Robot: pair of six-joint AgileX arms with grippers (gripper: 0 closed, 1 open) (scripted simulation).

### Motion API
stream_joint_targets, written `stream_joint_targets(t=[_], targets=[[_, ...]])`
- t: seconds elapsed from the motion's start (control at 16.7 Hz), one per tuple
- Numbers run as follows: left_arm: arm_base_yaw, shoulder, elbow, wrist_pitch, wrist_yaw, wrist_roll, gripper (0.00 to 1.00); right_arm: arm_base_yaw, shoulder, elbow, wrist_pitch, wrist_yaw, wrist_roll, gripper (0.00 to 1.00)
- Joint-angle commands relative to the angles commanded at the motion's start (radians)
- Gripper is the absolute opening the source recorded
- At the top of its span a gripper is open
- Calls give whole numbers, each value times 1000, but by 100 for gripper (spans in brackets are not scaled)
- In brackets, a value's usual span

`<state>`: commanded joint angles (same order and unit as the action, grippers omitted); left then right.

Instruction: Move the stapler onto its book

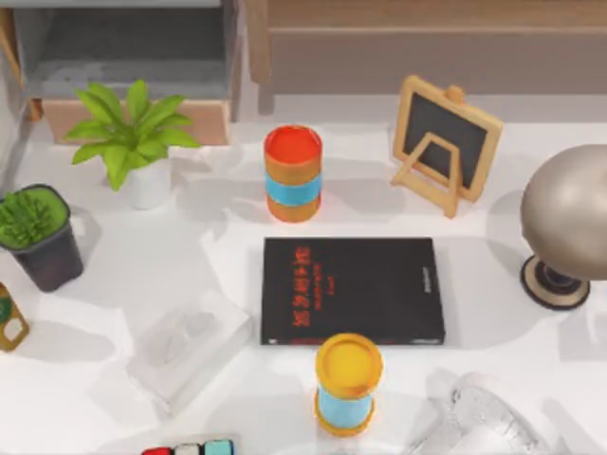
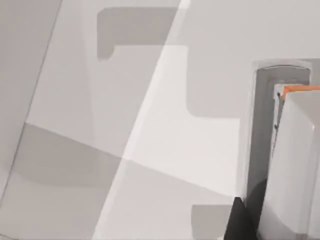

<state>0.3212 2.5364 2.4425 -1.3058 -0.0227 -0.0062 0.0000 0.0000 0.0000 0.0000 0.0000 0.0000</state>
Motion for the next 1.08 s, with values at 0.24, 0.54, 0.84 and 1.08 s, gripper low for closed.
stream_joint_targets(t=[0.24,0.54,0.84,1.08], targets=[[-77,-150,-35,-55,-50,-39,0,0,0,0,0,0,0,100],[-312,-301,-149,-85,-117,-158,0,0,0,0,0,0,0,100],[-635,-377,-256,-17,-148,-344,0,0,0,0,0,0,0,100],[-882,-363,-343,65,-126,-523,0,0,0,0,0,0,0,100]])
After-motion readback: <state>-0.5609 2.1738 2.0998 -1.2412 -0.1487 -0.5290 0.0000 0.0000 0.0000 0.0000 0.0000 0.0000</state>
